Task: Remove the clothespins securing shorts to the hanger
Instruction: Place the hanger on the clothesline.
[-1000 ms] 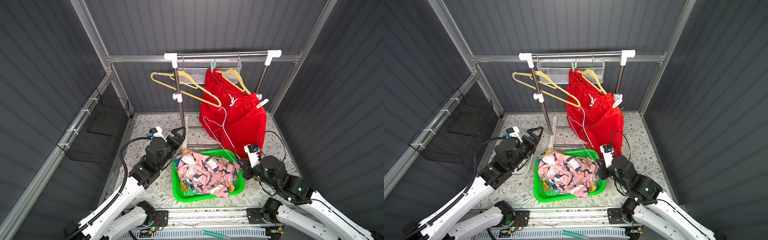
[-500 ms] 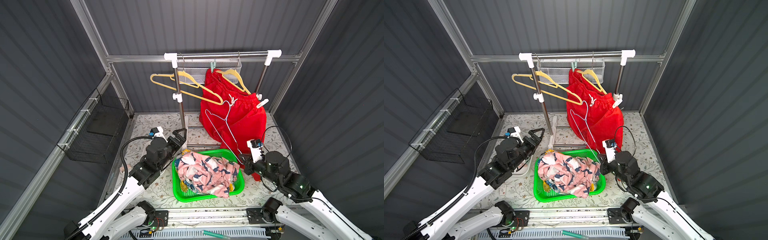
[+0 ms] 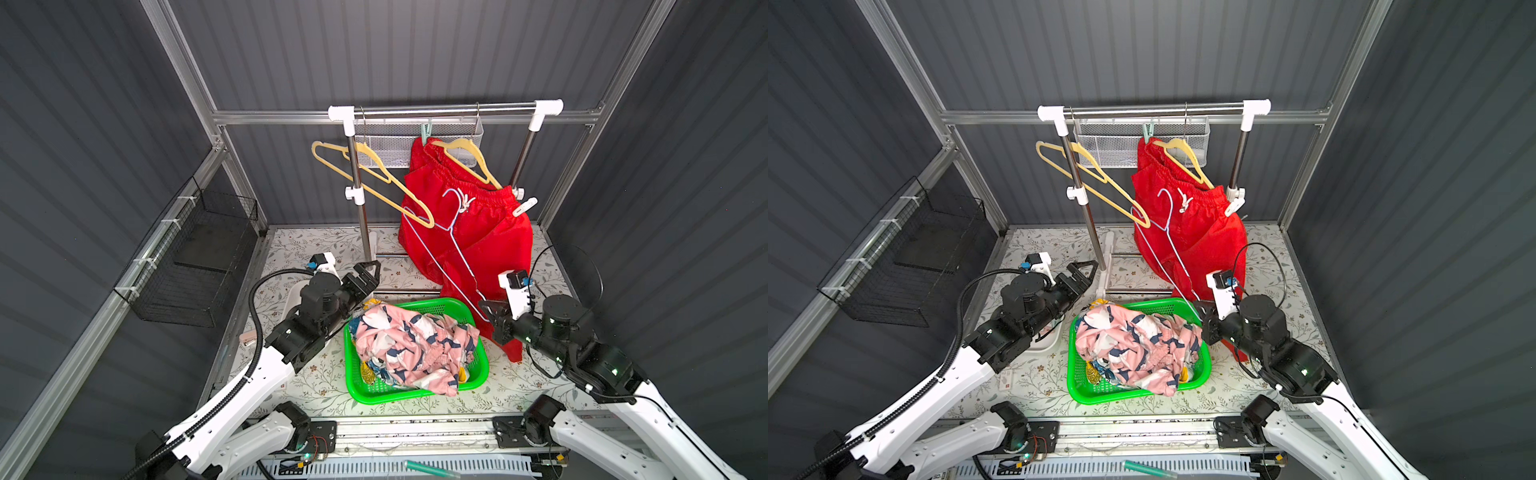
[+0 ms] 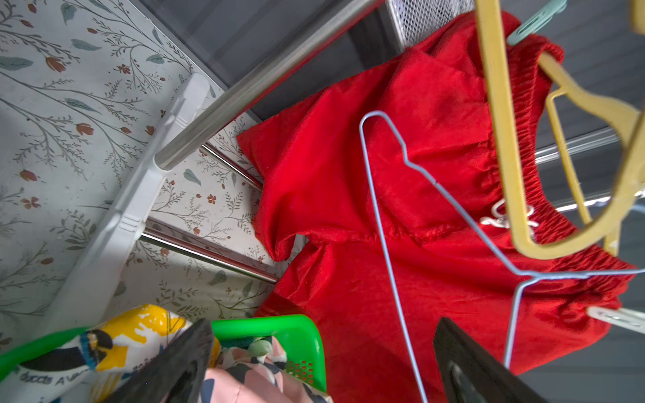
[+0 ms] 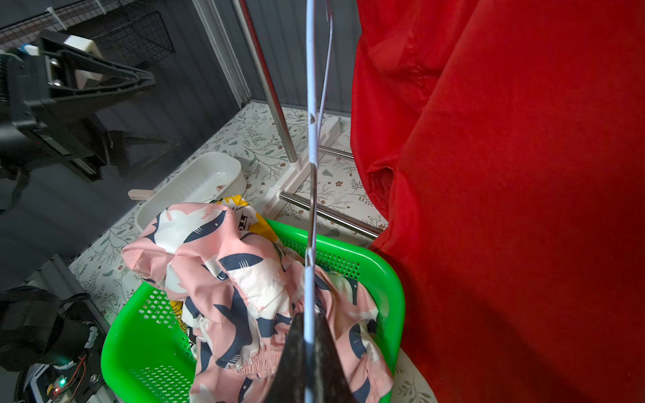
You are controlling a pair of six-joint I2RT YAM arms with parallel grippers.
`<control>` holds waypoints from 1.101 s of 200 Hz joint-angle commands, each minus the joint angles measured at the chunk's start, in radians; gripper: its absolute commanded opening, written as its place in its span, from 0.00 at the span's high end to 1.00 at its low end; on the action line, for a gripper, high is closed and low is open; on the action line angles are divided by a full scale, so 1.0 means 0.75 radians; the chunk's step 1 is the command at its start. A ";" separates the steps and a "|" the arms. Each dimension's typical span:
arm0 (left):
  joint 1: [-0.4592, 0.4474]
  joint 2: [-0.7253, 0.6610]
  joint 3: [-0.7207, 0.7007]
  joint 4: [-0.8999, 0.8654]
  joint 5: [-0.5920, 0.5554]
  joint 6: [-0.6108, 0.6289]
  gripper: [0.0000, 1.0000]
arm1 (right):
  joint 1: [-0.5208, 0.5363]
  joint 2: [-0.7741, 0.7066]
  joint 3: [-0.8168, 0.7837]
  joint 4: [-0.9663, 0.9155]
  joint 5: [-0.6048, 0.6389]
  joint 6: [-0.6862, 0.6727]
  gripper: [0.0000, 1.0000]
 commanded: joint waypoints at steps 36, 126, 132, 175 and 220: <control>0.005 0.056 0.188 -0.335 -0.008 0.381 0.00 | -0.021 0.177 0.253 -0.012 -0.098 -0.144 1.00; 0.004 0.137 0.397 -0.750 -0.172 0.751 0.00 | -0.038 0.511 0.758 -0.186 0.010 -0.260 1.00; 0.003 0.137 0.399 -0.761 -0.181 0.766 0.00 | -0.038 0.525 0.785 -0.191 0.013 -0.262 1.00; 0.003 0.158 0.395 -0.818 -0.229 0.872 0.00 | -0.037 0.668 0.968 -0.205 0.062 -0.246 1.00; 0.004 0.149 0.328 -0.787 -0.257 0.975 0.00 | -0.038 0.794 1.098 -0.172 0.076 -0.213 1.00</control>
